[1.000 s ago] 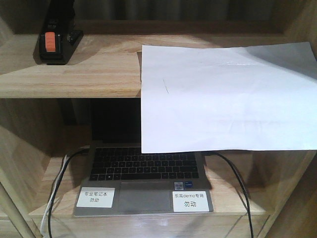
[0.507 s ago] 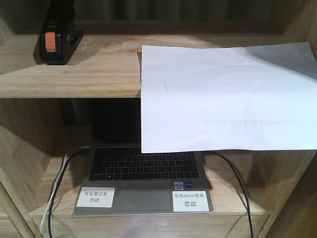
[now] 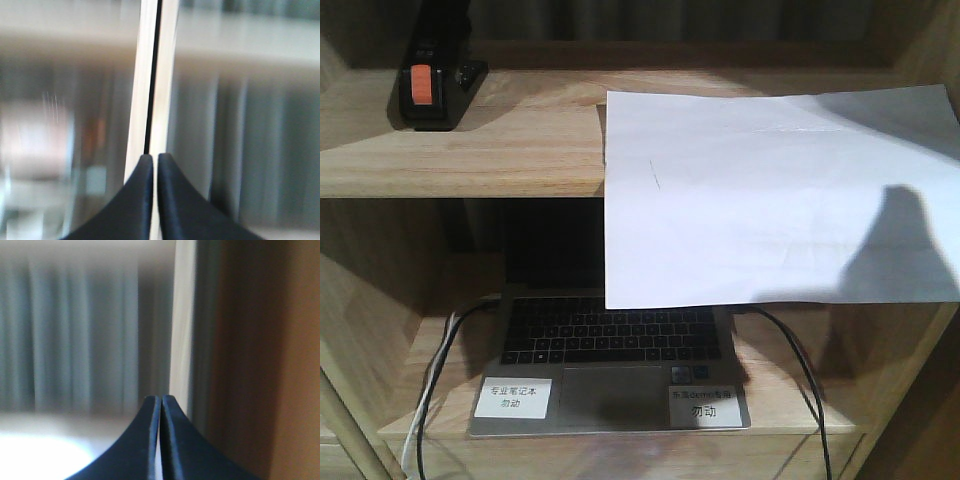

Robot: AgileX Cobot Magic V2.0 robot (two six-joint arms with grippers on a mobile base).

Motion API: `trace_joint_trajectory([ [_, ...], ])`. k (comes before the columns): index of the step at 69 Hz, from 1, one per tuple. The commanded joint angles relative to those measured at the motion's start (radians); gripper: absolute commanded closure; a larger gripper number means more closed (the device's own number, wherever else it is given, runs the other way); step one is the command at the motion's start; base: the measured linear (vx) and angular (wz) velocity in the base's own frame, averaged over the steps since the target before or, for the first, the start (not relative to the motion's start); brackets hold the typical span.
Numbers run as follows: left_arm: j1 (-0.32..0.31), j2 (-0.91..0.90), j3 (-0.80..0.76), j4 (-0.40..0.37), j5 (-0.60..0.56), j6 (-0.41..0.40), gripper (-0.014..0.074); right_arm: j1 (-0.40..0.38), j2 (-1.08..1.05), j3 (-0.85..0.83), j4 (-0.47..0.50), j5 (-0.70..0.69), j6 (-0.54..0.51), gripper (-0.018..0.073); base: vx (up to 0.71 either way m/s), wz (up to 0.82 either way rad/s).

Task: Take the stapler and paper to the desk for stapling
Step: 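Move the left gripper over the black stapler on the upper shelf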

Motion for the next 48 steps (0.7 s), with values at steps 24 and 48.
trace_joint_trajectory([
  [24, -0.001, 0.05, -0.023, -0.007, 0.088, -0.001, 0.0039, -0.005, 0.05, -0.028, 0.004, 0.032, -0.001, 0.0219, 0.0, 0.0],
  [48, -0.001, 0.048, -0.023, -0.002, 0.099, -0.001, -0.0122, -0.005, 0.05, -0.028, 0.027, 0.034, -0.001, -0.0162, 0.0, 0.0],
])
